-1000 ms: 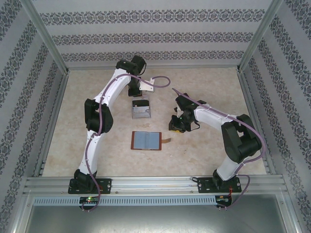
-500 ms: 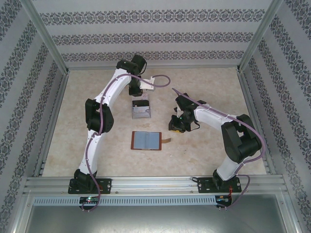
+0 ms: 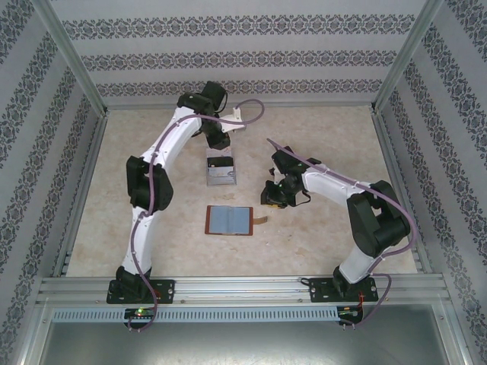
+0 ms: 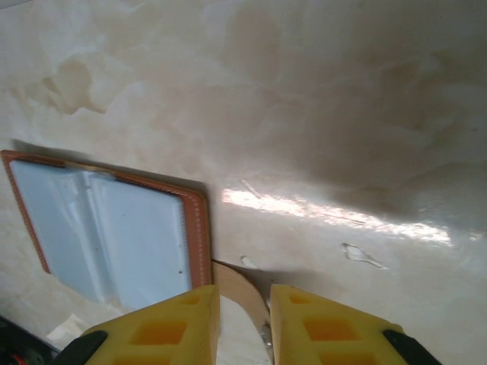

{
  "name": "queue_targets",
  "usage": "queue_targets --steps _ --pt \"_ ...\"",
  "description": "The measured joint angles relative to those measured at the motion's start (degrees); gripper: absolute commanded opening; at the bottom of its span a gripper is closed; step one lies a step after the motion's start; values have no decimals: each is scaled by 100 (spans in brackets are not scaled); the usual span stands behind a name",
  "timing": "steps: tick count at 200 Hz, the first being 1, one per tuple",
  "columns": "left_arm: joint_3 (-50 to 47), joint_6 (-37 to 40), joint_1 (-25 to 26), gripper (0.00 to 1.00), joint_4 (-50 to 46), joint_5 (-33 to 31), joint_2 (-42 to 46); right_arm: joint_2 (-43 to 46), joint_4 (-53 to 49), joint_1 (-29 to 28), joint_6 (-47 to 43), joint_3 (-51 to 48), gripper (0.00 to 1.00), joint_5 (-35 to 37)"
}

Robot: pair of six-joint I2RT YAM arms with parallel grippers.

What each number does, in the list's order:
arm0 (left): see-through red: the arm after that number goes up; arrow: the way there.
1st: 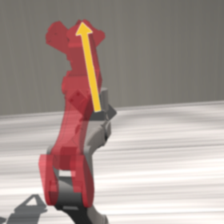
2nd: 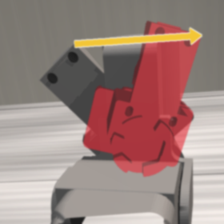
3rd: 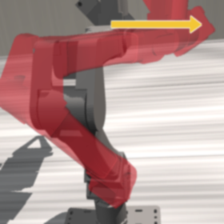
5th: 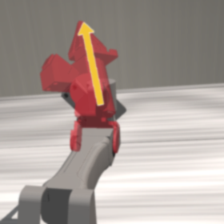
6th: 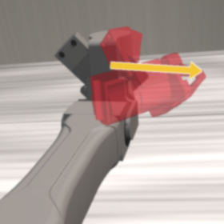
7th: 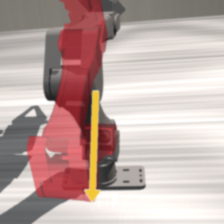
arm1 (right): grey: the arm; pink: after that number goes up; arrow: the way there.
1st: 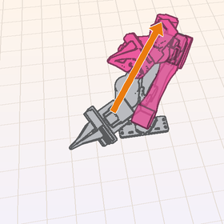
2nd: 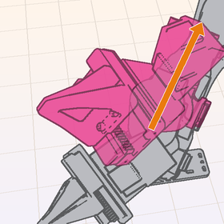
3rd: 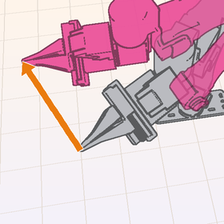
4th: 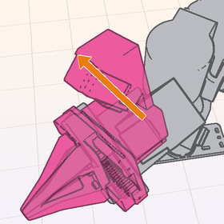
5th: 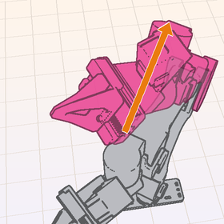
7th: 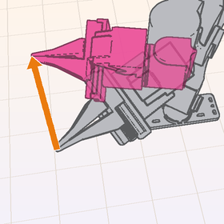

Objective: Take the credit cards out of the card holder

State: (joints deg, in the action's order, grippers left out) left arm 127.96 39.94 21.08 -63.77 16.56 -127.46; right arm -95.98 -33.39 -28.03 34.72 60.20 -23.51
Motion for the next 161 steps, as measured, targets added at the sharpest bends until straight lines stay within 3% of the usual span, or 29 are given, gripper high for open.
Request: queue_targets --steps 44,76,101,123,161 --pt "-2837 -2076 109 27 1921 745 1797 105 254 -138 133 -153 25 -79" --pt "-4232 -3550 136 25 3056 1274 2575 190 310 -177 153 -293 25 -98" --pt "-5204 -4542 186 22 3906 1665 2942 221 380 -179 155 -374 25 -153" --pt "-6008 -5394 522 20 4583 1832 3077 221 496 -188 157 -442 25 -210" --pt "-6275 -6454 1307 17 4680 1895 2887 221 654 -225 199 -616 25 -295"
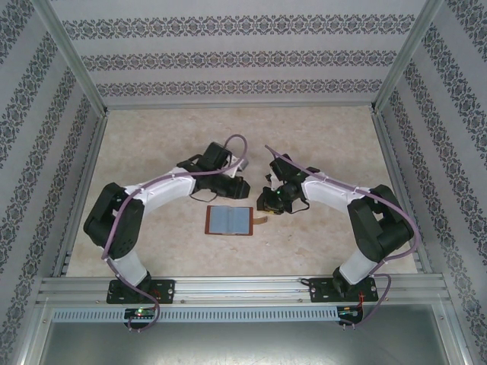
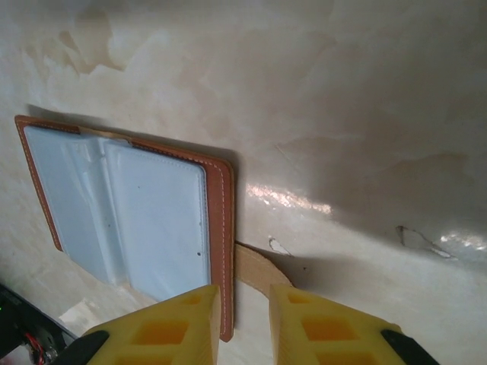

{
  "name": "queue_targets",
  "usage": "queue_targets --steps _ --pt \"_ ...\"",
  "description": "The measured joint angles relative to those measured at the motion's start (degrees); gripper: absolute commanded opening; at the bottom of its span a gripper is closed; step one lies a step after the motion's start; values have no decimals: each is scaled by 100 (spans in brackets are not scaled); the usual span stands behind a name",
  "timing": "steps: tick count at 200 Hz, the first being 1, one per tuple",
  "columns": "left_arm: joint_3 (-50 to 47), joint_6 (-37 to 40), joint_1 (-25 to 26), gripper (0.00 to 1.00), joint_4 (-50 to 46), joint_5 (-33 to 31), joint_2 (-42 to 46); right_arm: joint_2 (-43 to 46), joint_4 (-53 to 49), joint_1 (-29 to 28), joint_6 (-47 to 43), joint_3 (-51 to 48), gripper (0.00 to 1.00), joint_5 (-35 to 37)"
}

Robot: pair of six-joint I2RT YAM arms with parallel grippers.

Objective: Take the credit cards out of the card holder

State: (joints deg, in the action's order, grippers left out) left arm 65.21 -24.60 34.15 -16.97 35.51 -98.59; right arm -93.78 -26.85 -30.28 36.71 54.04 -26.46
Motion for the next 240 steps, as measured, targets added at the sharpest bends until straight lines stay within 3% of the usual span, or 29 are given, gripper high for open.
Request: queue_targets --steps 20,94,240 --pt "-286 -463 201 9 179 -37 -26 -13 37 0 2 -74 25 -31" --pt "-459 -1515 658 11 175 -361 -730 -197 297 -37 50 -144 25 -219" --pt "-109 -1161 704 15 -1368 -1572 -501 -540 407 -37 17 -249 24 -297"
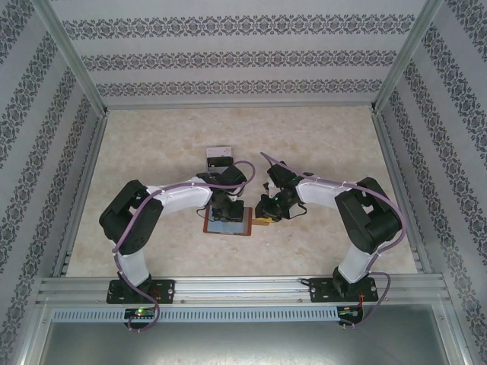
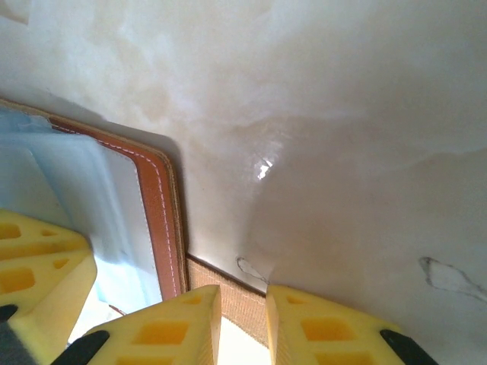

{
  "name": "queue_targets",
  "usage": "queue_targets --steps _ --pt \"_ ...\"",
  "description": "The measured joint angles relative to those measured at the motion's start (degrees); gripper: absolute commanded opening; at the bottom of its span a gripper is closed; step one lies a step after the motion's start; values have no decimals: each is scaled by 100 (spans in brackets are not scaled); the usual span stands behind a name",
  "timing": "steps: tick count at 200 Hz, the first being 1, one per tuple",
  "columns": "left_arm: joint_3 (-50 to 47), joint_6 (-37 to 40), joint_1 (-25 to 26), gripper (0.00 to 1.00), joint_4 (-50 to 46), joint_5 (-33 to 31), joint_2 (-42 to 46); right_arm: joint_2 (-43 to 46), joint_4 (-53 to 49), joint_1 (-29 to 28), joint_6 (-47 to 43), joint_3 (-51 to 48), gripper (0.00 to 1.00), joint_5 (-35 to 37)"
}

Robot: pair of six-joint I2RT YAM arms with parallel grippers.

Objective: Take the credit cards out of the card holder

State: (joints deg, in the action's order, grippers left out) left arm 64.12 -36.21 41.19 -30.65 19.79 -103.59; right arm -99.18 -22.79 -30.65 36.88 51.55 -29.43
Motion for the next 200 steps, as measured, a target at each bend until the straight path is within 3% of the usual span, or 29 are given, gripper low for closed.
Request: queue_targets --steps 54,79,95,109,135,144,200 --pt "0 15 -2 18 -118 -151 313 70 -42 0 -7 0 26 87" --pt "0 105 -35 27 -155 -372 675 317 -201 50 -72 2 33 280" --pt "-2 175 -114 34 -153 -564 942 584 -297 173 -157 4 42 398" --pt "-85 286 -273 46 -109 -796 1193 826 -409 363 -280 35 54 568" --pt "-511 595 -769 82 28 -1510 1679 1185 -577 820 -708 114 84 944" --pt "-691 743 -949 99 76 -1803 1825 1270 -610 977 -831 136 97 1095" --pt "-1606 1801 -1849 98 999 -3849 2214 1342 -444 1996 -1814 236 96 2833"
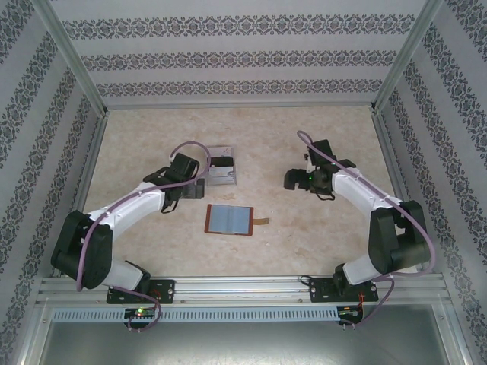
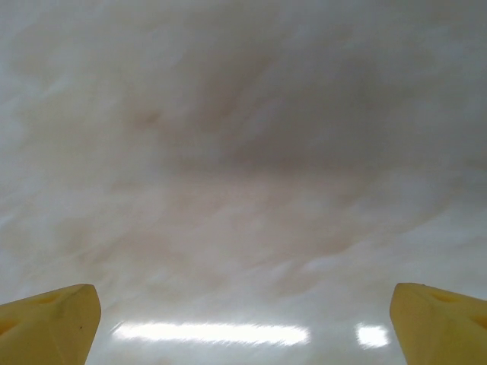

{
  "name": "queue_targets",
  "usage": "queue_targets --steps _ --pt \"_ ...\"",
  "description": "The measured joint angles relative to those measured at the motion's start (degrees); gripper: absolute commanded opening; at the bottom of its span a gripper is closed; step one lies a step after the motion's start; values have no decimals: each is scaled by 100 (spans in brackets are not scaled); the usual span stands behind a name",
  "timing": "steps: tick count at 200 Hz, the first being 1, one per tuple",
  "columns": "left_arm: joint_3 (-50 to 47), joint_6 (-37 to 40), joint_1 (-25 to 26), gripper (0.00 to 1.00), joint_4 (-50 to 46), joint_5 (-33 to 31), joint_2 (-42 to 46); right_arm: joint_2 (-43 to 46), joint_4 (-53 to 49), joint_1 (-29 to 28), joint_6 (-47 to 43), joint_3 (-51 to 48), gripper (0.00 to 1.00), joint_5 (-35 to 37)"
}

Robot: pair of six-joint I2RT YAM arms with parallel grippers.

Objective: Take the credit cards out of the card holder

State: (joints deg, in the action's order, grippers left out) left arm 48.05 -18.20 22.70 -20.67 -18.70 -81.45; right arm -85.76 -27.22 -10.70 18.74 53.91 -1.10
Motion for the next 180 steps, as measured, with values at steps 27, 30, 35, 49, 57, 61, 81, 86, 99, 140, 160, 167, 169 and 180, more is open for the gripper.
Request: queue_targets --steps 27,30,35,49,57,61,81,86,99,140,160,167,169,180 --pt "-791 896 -398 96 1215 -752 168 -59 549 466 -393 -142 96 675" --pt "-894 977 -455 96 1362 -782 199 -63 634 503 -424 -166 96 719" --pt "-1075 1121 -577 97 1628 -831 251 -66 802 566 -494 -227 96 796" --pt "-1556 1405 -994 98 2367 -802 369 -33 1508 686 -732 -579 96 949" --pt "-1775 1488 -1272 99 2739 -691 396 7 1945 708 -879 -870 97 1008" --pt "-1884 1504 -1427 99 2942 -619 396 37 2190 708 -951 -1049 97 1036" --pt "-2256 1519 -2092 99 3748 -24 393 201 3220 708 -1222 -1829 98 1117" --pt "-2315 1519 -2218 99 3954 149 389 243 3480 710 -1285 -1991 98 1119" --pt "-2448 1499 -2459 100 4594 616 317 334 4118 713 -1390 -2312 98 1117" --pt "-2492 1340 -2885 100 5890 1934 -332 245 5917 837 -1598 -2686 98 848" --pt "-2612 1355 -2865 100 6452 2332 -376 184 6428 874 -1620 -2771 98 680" --pt "-2697 1370 -2837 100 6754 2382 -446 151 6634 898 -1620 -2828 98 612" --pt "-2728 1370 -2833 100 6867 2393 -490 133 6717 901 -1620 -2855 98 592" --pt "-2863 1373 -2800 100 7388 2430 -763 33 7095 911 -1620 -2997 98 546"
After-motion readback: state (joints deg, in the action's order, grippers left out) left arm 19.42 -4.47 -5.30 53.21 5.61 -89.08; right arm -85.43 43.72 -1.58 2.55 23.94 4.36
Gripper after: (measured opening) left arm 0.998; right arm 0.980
